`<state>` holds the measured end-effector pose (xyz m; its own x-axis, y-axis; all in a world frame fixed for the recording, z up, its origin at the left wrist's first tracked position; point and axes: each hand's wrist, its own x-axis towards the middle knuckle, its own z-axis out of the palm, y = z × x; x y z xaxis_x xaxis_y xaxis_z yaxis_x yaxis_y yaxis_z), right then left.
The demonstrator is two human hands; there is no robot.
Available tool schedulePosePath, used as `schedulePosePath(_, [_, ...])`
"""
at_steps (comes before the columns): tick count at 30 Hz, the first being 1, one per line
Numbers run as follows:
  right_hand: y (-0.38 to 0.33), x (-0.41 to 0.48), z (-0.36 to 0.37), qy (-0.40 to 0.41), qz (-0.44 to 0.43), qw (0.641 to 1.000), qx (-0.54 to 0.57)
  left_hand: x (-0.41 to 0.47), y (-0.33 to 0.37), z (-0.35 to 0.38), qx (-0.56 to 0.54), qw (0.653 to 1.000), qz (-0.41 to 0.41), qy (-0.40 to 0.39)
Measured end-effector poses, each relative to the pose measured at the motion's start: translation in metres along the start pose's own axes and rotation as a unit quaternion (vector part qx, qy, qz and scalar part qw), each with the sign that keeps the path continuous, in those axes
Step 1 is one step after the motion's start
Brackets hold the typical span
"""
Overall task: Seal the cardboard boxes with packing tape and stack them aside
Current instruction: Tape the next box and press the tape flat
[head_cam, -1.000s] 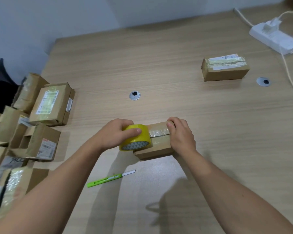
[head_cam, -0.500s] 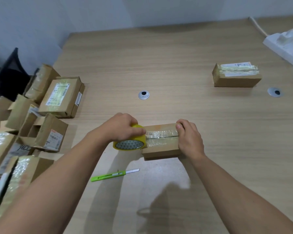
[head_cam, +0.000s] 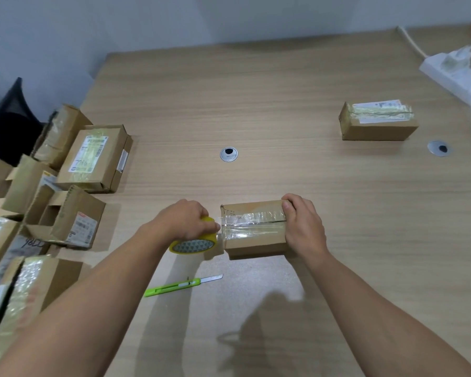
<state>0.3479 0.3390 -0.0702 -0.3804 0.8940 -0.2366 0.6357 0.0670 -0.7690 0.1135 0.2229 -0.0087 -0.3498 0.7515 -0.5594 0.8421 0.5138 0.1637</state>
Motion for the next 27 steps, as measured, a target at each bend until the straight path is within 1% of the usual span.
schedulePosePath(5, [0.002,0.001,0.001,0.004,-0.017,1.0,-0.01,0.005,-0.007,0.01,-0.034,0.999,0.005,0.004])
schedulePosePath(7, [0.004,0.003,0.002,0.007,-0.025,1.0,0.002,0.006,-0.009,0.012,-0.057,0.998,0.009,0.009])
schedulePosePath(12, [0.008,0.004,0.0,0.038,-0.041,0.998,0.038,-0.002,-0.009,0.018,-0.176,0.983,0.035,0.034])
schedulePosePath(14, [0.007,0.001,-0.004,0.047,-0.037,0.996,0.068,-0.008,-0.006,0.012,-0.207,0.976,0.045,0.05])
schedulePosePath(19, [0.003,-0.005,-0.004,0.039,-0.003,0.984,0.175,-0.026,-0.004,-0.028,-0.237,0.964,0.093,0.082])
schedulePosePath(21, [0.003,-0.008,0.003,0.028,0.009,0.976,0.216,-0.037,-0.007,-0.045,-0.276,0.951,0.102,0.093])
schedulePosePath(24, [0.009,-0.016,0.018,0.006,0.036,0.969,0.246,-0.048,-0.011,-0.055,-0.366,0.919,0.127,0.068])
schedulePosePath(27, [0.016,-0.016,0.021,0.005,0.05,0.97,0.237,-0.049,-0.007,-0.051,-0.442,0.882,0.145,0.071])
